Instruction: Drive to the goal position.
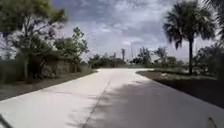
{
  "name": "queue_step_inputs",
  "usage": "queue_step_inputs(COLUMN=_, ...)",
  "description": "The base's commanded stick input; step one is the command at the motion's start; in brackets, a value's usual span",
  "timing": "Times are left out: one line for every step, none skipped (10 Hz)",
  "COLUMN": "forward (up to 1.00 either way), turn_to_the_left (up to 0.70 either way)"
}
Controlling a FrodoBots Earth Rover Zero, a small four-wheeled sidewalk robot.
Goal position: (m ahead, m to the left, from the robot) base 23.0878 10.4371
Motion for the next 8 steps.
queue_step_inputs(forward=0.7, turn_to_the_left=0.0)
queue_step_inputs(forward=0.7, turn_to_the_left=0.0)
queue_step_inputs(forward=0.7, turn_to_the_left=0.0)
queue_step_inputs(forward=0.7, turn_to_the_left=0.0)
queue_step_inputs(forward=0.7, turn_to_the_left=0.0)
queue_step_inputs(forward=0.7, turn_to_the_left=0.0)
queue_step_inputs(forward=0.7, turn_to_the_left=0.0)
queue_step_inputs(forward=0.7, turn_to_the_left=0.0)
